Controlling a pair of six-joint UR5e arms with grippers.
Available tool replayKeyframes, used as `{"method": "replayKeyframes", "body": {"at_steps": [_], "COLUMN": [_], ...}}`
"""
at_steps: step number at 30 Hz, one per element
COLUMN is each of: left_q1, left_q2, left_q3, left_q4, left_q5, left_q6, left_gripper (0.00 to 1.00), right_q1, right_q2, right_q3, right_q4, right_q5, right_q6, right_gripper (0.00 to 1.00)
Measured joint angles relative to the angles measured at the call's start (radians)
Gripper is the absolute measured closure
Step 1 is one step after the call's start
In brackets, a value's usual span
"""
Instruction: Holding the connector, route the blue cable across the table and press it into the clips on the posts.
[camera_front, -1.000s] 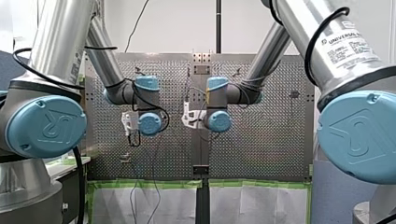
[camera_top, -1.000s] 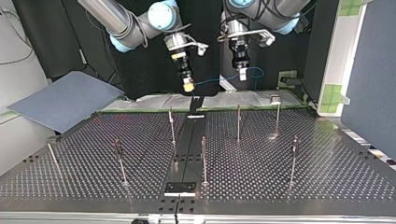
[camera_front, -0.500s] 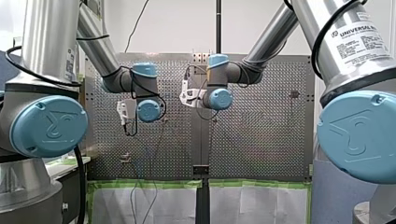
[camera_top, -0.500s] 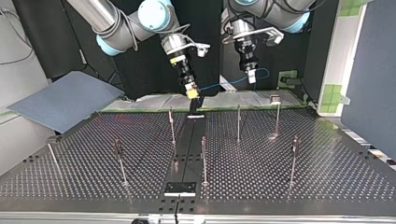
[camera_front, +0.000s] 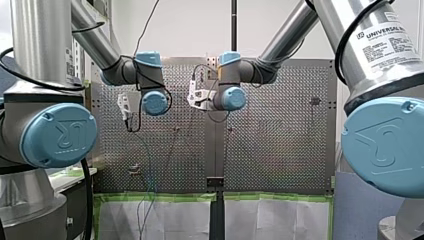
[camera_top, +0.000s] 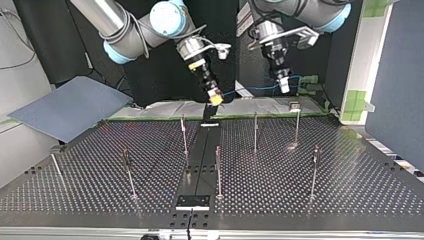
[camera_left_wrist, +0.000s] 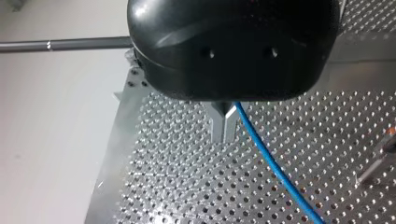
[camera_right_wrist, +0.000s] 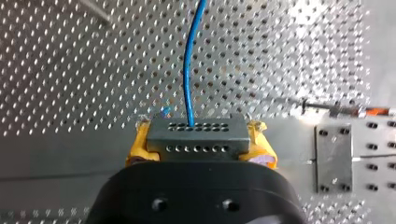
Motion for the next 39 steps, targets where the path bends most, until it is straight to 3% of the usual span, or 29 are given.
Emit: {"method": "replayKeyframes", "body": {"at_steps": [10,17,22,30,39], "left_q1": [0.039,0.069,0.087,0.118,0.196], "left_q2": [0.004,0.017,0.037,0.050,0.051], "left_q3": [0.052,0.101,0.124,0.156,0.173], "left_q4": [-0.062,-0.124,-0.145,-0.174,-0.184], "left_q5": [-0.023,-0.029,-0.025,0.023,0.097], "left_q6": [0.011,0.017,0.011,-0.011,-0.071], "left_gripper": [1.00,1.00,1.00,1.00,1.00], "right_q1": [0.001,-0.009,-0.010,0.006,0.020], "right_q2": [0.001,0.006,0.031,0.053,0.070], "right_q3": [-0.096,-0.162,-0.212,-0.285,-0.368], "right_q4": [0.084,0.102,0.117,0.141,0.185], "right_q5": [-0.039,-0.044,-0.049,-0.059,-0.059], "right_q6": [0.033,0.049,0.050,0.045,0.043], "right_gripper": [1.00,1.00,1.00,1.00,1.00]}}
